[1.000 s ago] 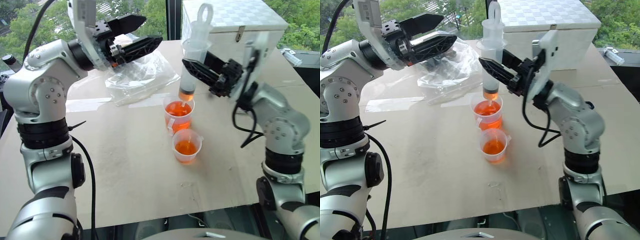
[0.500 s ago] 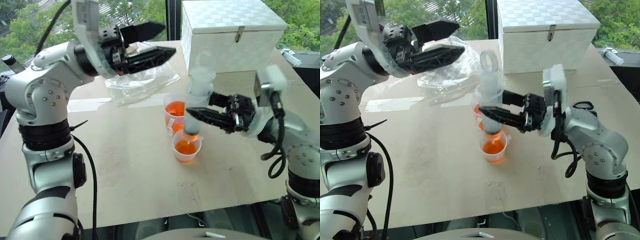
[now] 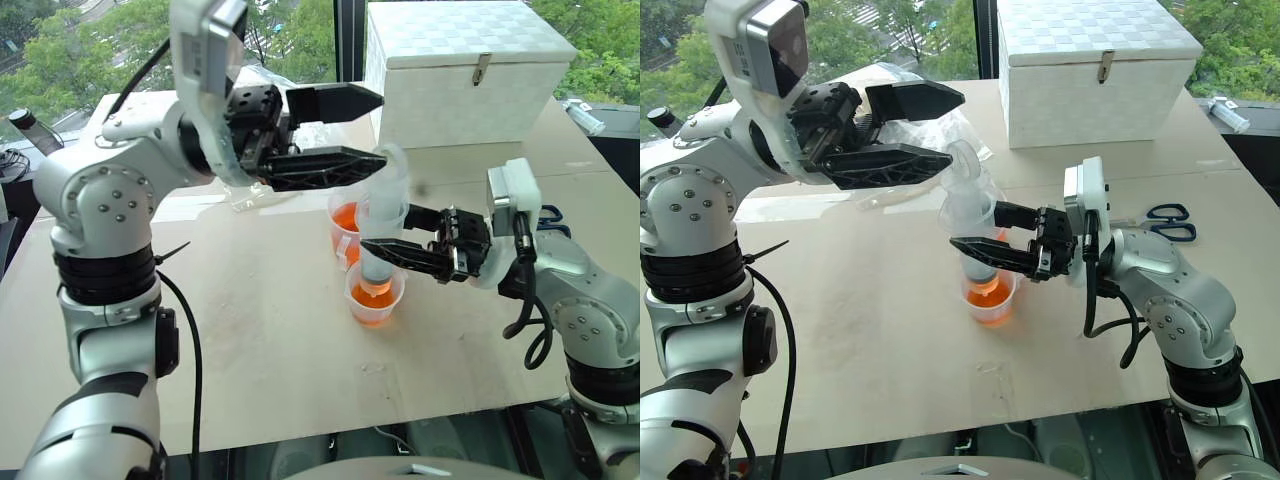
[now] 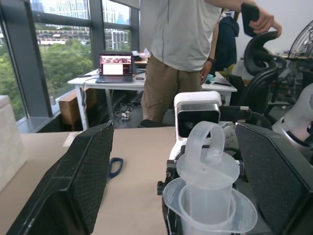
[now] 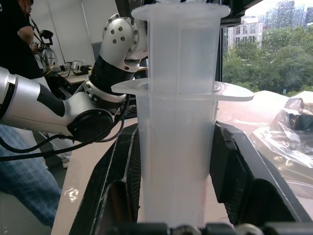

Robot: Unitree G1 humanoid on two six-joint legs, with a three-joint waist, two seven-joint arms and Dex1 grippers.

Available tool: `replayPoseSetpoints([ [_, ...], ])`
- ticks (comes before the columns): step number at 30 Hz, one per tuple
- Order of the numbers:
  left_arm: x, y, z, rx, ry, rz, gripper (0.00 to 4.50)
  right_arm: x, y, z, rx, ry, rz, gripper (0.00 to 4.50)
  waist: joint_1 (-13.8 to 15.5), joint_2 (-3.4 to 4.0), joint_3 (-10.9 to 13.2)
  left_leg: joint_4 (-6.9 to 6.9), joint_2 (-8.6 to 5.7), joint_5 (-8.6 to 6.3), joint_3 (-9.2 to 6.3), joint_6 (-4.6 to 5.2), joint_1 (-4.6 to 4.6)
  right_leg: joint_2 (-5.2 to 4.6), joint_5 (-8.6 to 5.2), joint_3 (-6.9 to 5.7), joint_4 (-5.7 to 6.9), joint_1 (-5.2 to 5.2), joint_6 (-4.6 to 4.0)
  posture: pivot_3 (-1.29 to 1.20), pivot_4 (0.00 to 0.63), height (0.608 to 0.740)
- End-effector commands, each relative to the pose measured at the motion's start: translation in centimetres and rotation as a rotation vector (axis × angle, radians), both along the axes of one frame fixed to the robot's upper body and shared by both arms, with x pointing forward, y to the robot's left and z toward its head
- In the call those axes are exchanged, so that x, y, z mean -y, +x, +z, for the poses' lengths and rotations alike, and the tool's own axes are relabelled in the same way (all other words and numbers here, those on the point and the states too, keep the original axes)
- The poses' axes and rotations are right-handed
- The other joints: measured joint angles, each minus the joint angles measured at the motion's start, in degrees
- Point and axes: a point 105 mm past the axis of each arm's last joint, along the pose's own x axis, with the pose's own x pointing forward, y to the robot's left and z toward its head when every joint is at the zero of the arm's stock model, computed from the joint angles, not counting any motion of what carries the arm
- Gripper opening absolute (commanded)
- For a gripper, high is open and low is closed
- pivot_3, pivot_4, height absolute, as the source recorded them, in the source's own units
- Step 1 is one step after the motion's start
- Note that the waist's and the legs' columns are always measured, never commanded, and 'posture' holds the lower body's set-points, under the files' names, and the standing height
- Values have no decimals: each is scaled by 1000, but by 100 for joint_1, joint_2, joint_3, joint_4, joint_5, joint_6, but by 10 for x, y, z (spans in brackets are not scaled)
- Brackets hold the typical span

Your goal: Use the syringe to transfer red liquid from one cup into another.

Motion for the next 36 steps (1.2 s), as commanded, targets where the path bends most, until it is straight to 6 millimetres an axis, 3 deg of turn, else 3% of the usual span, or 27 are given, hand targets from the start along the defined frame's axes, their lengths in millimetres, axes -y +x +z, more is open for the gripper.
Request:
replayPoseSetpoints([
  [1,4,-10,6,42,6,-52,3999,0,-6,7,49,17,18,1581,0,0,0,0,0,0,0,0,0,0,0,0,0,0,0,0,150,740],
  [2,5,-10,5,40,8,-54,3999,0,-6,7,49,16,20,1581,0,0,0,0,0,0,0,0,0,0,0,0,0,0,0,0,150,740],
  [6,10,-13,1,17,26,-105,3059,0,-7,5,48,13,24,1581,6,0,0,0,0,0,-1,0,0,0,0,-1,0,1,0,0,150,740],
  [12,16,-18,-11,-13,62,-153,126,0,-5,4,61,5,13,1581,7,0,0,2,0,0,-1,0,0,1,0,0,0,2,0,0,150,740],
  [29,17,-2,-48,-57,159,-93,50,3,2,20,105,44,-14,1581,11,0,0,3,0,0,-2,0,0,1,0,-1,0,3,0,0,150,740],
  [36,16,-1,-53,-55,169,-89,50,4,8,21,123,44,-40,1581,18,0,0,3,0,0,-2,0,0,1,0,-2,0,3,0,0,150,740],
])
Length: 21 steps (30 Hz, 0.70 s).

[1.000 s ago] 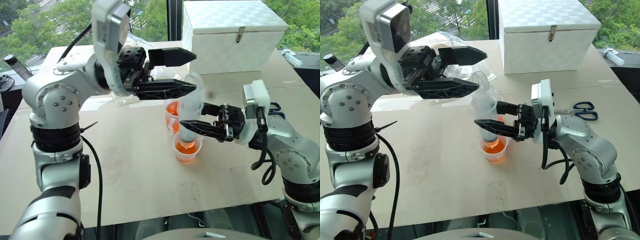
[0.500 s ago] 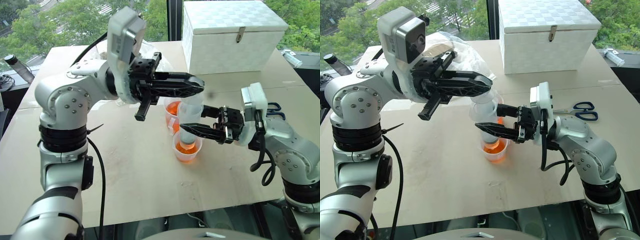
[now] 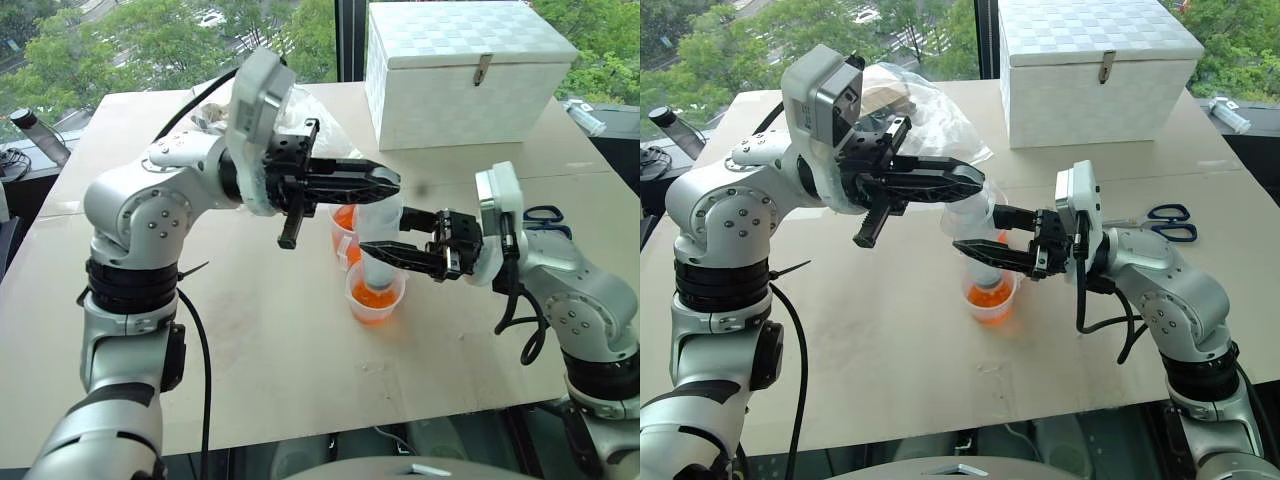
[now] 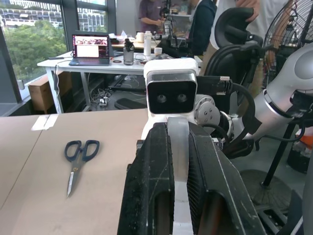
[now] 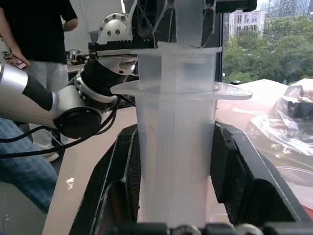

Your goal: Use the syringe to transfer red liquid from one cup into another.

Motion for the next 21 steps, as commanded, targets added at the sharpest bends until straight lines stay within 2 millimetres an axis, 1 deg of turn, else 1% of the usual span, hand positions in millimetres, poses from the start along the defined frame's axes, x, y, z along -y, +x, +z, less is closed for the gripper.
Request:
replayPoseSetpoints([
  [1,5,-5,-16,-31,74,-31,50,3,-3,30,133,82,-15,1581,2,0,0,0,0,0,0,0,0,0,0,0,0,0,0,0,150,740],
  [9,10,-5,-21,-47,88,-25,50,1,-2,39,151,111,-11,1581,7,0,0,0,0,0,0,0,0,0,0,0,0,0,0,0,150,740],
  [14,11,1,-17,-21,67,7,50,1,-3,40,150,115,-8,1581,9,0,0,0,0,0,-1,0,0,0,0,-1,0,0,0,0,150,740],
  [16,11,3,-10,-20,34,13,895,1,-4,38,143,110,-6,1581,14,0,0,0,0,0,-1,0,0,0,0,-1,0,0,0,0,150,740],
  [17,10,4,-7,-13,21,18,1082,1,-4,37,137,106,-5,1581,20,0,0,0,0,0,-1,0,0,0,0,-1,0,0,0,0,150,740],
  [18,10,5,-3,0,10,32,1620,1,-4,35,131,104,-3,1581,25,0,0,1,0,0,-1,0,0,0,0,-1,0,0,0,0,150,740],
  [19,10,6,0,15,-2,47,1993,0,-5,34,126,103,-3,1581,29,0,0,1,0,0,-1,0,0,0,0,-1,0,0,0,0,150,740],
  [20,8,6,5,17,-18,51,2460,0,-5,33,121,102,-2,1581,39,0,0,1,0,0,-1,0,0,0,0,-1,0,1,0,0,150,740],
  [21,8,5,8,15,-28,52,3080,0,-6,33,118,101,-2,1581,44,0,0,1,0,0,-1,0,0,0,0,-1,0,0,0,0,150,740],
])
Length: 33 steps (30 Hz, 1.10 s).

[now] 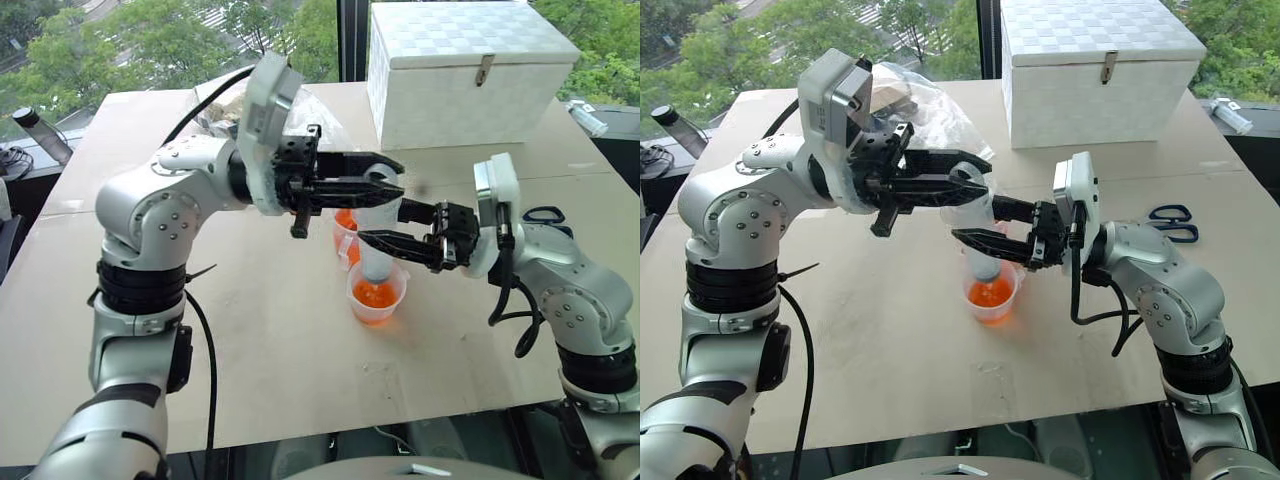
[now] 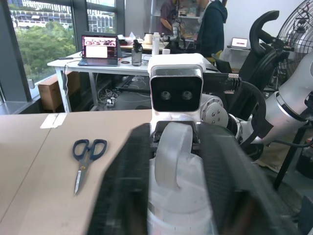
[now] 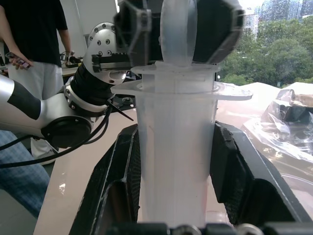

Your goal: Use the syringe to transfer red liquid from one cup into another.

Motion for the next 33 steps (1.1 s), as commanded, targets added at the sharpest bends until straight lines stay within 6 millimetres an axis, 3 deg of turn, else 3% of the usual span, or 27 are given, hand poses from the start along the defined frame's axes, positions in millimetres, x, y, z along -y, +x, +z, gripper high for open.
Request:
replayPoseSetpoints([
  [1,-1,-3,9,6,-14,0,3389,3,-12,26,110,70,16,1581,7,0,0,0,0,0,1,0,1,0,0,2,0,0,0,0,150,740],
  [2,-3,-5,15,8,-31,-2,3964,3,-12,25,107,70,15,1581,7,0,0,0,1,0,0,0,1,1,0,1,0,0,0,0,150,740],
  [4,-13,-6,35,13,-106,10,4407,4,-12,24,99,68,11,1581,19,0,1,0,1,0,0,0,0,0,0,0,1,0,0,0,150,740],
  [11,-47,-3,62,56,-191,159,4407,8,-13,25,78,70,21,1581,35,-1,1,0,2,0,-1,0,1,0,0,-2,0,0,0,0,150,740],
  [15,-65,4,64,96,-183,306,4407,18,-13,35,43,89,25,1581,52,-1,1,2,2,0,-2,0,1,-2,0,-4,0,1,0,0,150,740],
  [19,-81,7,48,86,-120,452,4407,38,0,53,-2,65,-43,1581,44,-1,1,2,2,0,-2,0,1,-4,0,-4,0,1,0,0,150,740],
  [23,-97,5,24,54,-45,574,4407,60,18,49,-130,-109,-172,1581,54,-2,2,-1,2,0,-2,0,1,-8,0,-4,-3,1,-1,0,150,740],
  [26,-117,5,-3,18,33,716,4407,86,47,32,-316,-235,-326,1581,36,-2,2,-6,3,-1,3,1,1,-12,-1,1,-6,0,-2,0,150,740],
  [29,-131,6,-25,4,93,821,4407,106,73,-2,-517,-365,-500,1581,47,-10,-2,-10,4,-1,7,2,5,-11,-2,5,-7,1,-3,0,150,740],
  [33,-139,4,-55,-22,168,889,4407,112,95,-45,-690,-469,-651,1581,58,-10,-2,-12,5,-2,12,3,1,-10,-2,10,-6,-2,-4,0,150,740],
])
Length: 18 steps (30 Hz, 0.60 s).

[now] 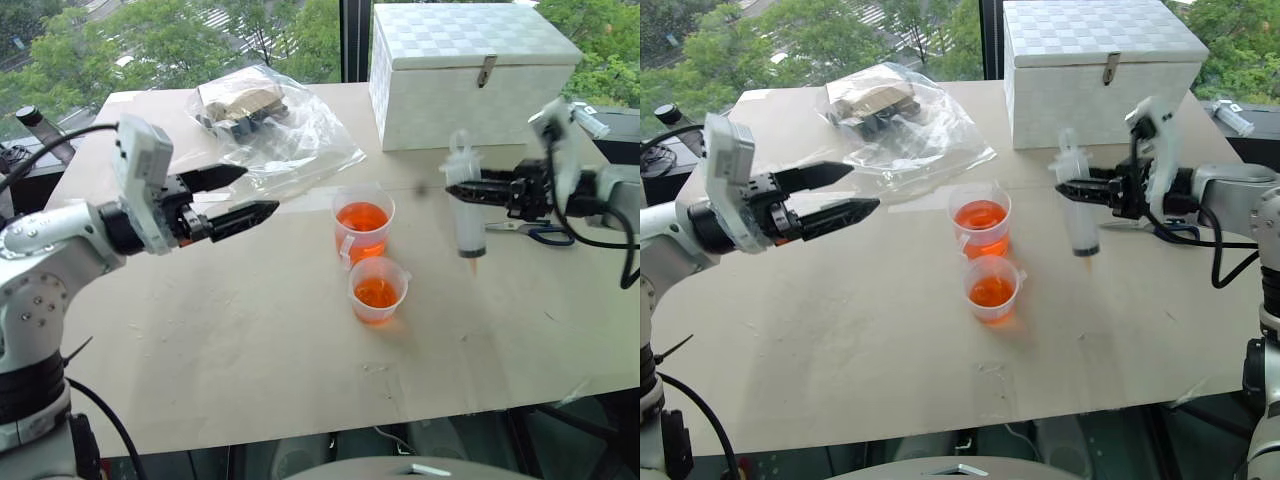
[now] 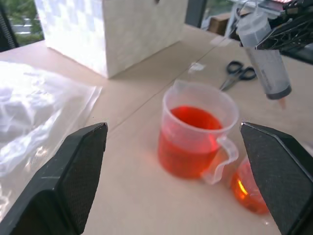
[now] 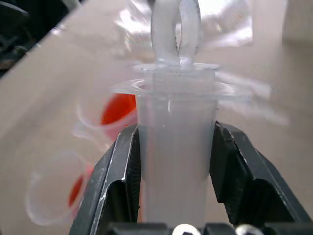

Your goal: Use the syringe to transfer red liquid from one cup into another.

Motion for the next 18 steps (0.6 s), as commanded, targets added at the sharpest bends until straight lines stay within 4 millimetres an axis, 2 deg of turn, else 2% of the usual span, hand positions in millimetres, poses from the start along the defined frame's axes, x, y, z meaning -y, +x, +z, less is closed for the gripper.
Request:
replayPoseSetpoints([
  [1,-3,-5,-6,55,73,49,4407,1,13,-28,-89,-96,-99,1581,1,0,0,-1,0,0,2,0,-1,0,0,2,-1,-2,0,0,150,740],
  [5,-3,-4,-25,36,91,86,4407,1,23,-56,-103,-166,-150,1581,35,0,0,-13,0,0,5,0,-9,-1,0,4,-3,-12,1,0,150,740],
  [6,-3,-4,-30,33,98,99,4466,4,29,-61,-85,-182,-174,2047,37,-3,-2,-13,0,0,5,1,-9,-2,0,2,-3,-11,1,0,150,740],
  [8,-3,-3,-41,18,100,130,4500,6,38,-56,20,-178,-187,3028,41,-7,-4,-13,-1,-1,5,2,-7,-2,1,2,-6,-9,1,0,150,740],
  [9,-5,-3,-46,15,104,143,4500,6,38,-49,70,-157,-164,3296,41,-6,-4,-13,-2,-2,5,3,-7,-4,1,2,-7,-8,2,0,150,740],
  [10,-6,-4,-49,14,106,151,4500,5,35,-43,99,-128,-137,3917,35,-5,-3,-13,-4,-2,7,4,-7,-6,1,3,-7,-9,2,0,150,740],
  [11,-8,-4,-53,9,113,165,4500,5,33,-39,113,-109,-118,4335,26,-6,-3,-13,-4,-3,8,4,-7,-6,1,5,-6,-10,2,0,150,740],
  [13,-11,-7,-58,1,109,189,4500,6,26,-28,189,-66,-60,4430,16,-5,-3,-17,-3,-3,7,4,-7,-4,1,3,-5,-11,2,0,150,740],
  [15,-13,-11,-61,3,101,212,4500,10,11,-19,301,-54,30,4430,25,-5,-4,-21,-1,-3,6,4,-4,-3,1,3,-6,-11,2,0,150,740],
  [18,-12,-21,-68,-25,82,228,4500,17,-16,-23,396,-54,143,4430,46,-8,-5,-27,-1,-4,5,6,-5,-5,1,2,-15,-8,2,0,150,740],
])
